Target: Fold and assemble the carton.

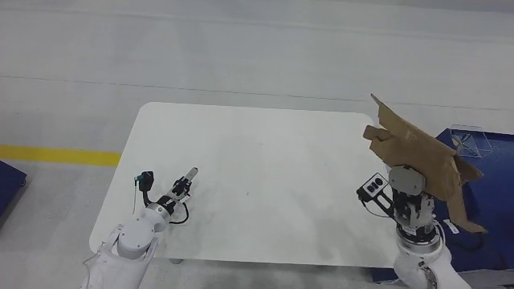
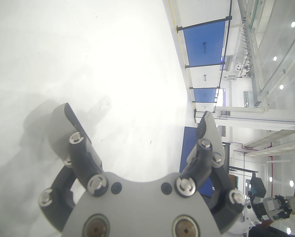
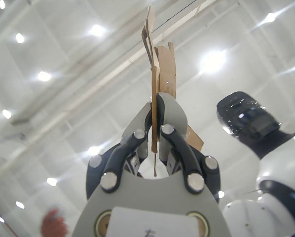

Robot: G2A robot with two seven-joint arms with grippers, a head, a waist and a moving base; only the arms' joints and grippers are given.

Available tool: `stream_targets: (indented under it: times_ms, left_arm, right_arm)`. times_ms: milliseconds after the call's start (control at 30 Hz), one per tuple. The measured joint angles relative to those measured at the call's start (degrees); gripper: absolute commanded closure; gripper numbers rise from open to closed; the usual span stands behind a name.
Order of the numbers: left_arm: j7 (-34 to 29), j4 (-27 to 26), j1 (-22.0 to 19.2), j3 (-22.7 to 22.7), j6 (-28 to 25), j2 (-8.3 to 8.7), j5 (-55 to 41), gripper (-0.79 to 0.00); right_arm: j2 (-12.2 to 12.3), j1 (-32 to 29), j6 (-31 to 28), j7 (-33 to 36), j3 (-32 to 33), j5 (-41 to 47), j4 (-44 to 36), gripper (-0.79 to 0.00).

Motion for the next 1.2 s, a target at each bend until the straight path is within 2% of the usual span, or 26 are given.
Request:
stream_targets:
  times_ms: [67,200,267,400,433,533,633,700,767,867,1067,1200]
  left_arm:
    - [0.0,0.0,0.0,0.0,0.0,0.0,0.0,-0.785]
    - [0.0,0.0,0.0,0.0,0.0,0.0,0.0,-0.785]
    - [0.0,0.0,0.0,0.0,0.0,0.0,0.0,-0.785]
    - [0.0,0.0,0.0,0.0,0.0,0.0,0.0,-0.785]
    - [0.0,0.0,0.0,0.0,0.0,0.0,0.0,-0.785]
    - [0.0,0.0,0.0,0.0,0.0,0.0,0.0,-0.785]
    - [0.0,0.0,0.0,0.0,0.0,0.0,0.0,-0.785]
    - [0.0,0.0,0.0,0.0,0.0,0.0,0.0,-0.785]
    - [0.0,0.0,0.0,0.0,0.0,0.0,0.0,-0.785]
    - [0.0,0.0,0.0,0.0,0.0,0.0,0.0,-0.785]
    - [0.0,0.0,0.0,0.0,0.0,0.0,0.0,-0.785]
    - [0.0,0.0,0.0,0.0,0.0,0.0,0.0,-0.785]
  right_arm:
    - [-0.26,0.38,6.48,-2.55,-3.11,3.36,1.61,0.0]
    - [-0.9,1.31,15.8,-8.02,-9.45,10.02,4.92,0.0]
    - [-1.27,2.08,18.11,-10.35,-11.86,13.0,6.11,0.0]
    - [-1.69,3.48,16.45,-11.71,-11.76,13.68,6.11,0.0]
    - [-1.71,3.74,15.11,-11.25,-10.73,12.52,5.6,0.0]
    - [-1.65,3.31,7.04,-6.97,-5.52,1.88,2.41,0.0]
    - [-1.49,1.2,-4.3,0.48,0.29,-13.86,-0.87,0.0]
    - [-1.41,-0.59,-14.05,4.82,3.82,-24.9,-2.4,0.0]
    - [-1.36,-2.26,-23.46,8.03,6.21,-35.71,-3.05,0.0]
    - [-1.45,-3.54,-32.89,9.28,7.78,-46.17,-1.42,0.0]
    - [-2.08,-0.9,-42.38,5.59,5.17,-55.85,7.18,0.0]
    - [-2.41,1.83,-45.63,4.0,3.28,-60.17,12.2,0.0]
